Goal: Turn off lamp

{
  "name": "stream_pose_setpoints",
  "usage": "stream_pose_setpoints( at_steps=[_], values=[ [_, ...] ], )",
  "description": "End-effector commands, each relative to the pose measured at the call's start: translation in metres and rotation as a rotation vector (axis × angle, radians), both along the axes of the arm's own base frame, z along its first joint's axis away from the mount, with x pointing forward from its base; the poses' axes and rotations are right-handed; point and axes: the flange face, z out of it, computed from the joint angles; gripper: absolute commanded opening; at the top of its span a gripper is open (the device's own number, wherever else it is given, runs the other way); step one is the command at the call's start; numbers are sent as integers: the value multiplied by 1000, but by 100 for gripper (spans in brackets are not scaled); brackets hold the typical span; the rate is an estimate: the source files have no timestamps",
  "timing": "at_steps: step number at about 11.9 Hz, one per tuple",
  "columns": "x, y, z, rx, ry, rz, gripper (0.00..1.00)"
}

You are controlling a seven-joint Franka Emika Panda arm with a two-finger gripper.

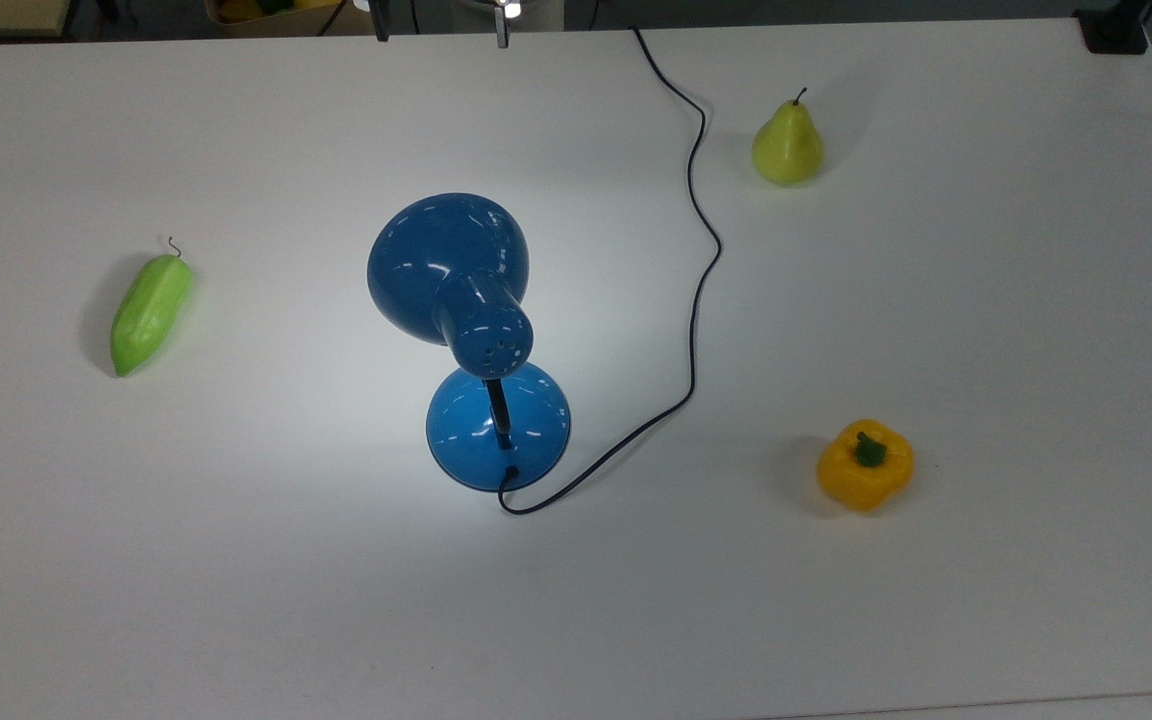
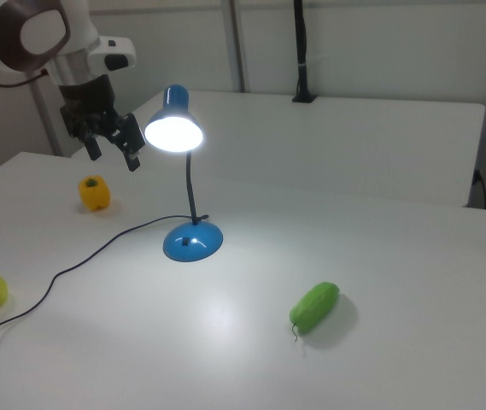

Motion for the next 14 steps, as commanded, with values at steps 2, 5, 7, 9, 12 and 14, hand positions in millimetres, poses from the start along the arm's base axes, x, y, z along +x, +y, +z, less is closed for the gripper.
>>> stream_pose_setpoints(
  at_steps=[2, 5, 7, 9, 12, 14],
  values=[
    [2, 2, 0, 20, -7, 35, 19],
    [3, 6, -1, 37, -5, 47, 0],
    [4, 12, -6, 34, 5, 79, 0],
    [10, 15, -28, 17, 42, 177, 0],
    [19, 16, -58, 7, 87, 242, 0],
    [30, 19, -92, -4, 59, 245, 0]
  ],
)
